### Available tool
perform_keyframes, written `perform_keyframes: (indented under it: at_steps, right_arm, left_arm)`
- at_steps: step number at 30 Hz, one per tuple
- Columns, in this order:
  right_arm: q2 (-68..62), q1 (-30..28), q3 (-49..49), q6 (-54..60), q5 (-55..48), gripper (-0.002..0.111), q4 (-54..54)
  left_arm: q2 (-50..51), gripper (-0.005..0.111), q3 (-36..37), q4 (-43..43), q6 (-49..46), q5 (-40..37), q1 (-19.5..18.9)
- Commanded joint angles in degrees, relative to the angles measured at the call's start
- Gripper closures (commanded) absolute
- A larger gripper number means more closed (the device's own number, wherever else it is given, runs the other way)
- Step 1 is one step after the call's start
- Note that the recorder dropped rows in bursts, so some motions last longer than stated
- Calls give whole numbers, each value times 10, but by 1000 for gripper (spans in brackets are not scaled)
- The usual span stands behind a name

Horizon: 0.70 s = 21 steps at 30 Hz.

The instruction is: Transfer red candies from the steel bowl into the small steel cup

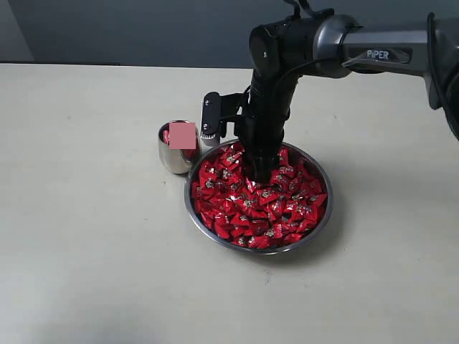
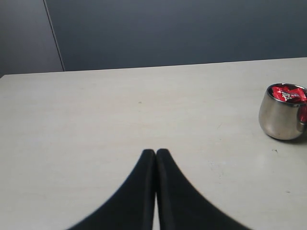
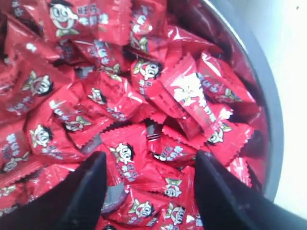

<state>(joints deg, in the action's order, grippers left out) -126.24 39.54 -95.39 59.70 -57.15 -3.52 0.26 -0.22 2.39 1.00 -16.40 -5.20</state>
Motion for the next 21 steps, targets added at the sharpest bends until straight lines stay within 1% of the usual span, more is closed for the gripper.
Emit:
perform_keyframes:
  at_steps: [1,21]
  right_arm:
    - [6,-1,-4,1,3,55,-6]
    - [-23,-1,-4,-19,-7,55,-7]
  left_arm:
    - [-3,106,2,0,1,1,4]
    - [-3,106,2,0,1,1,4]
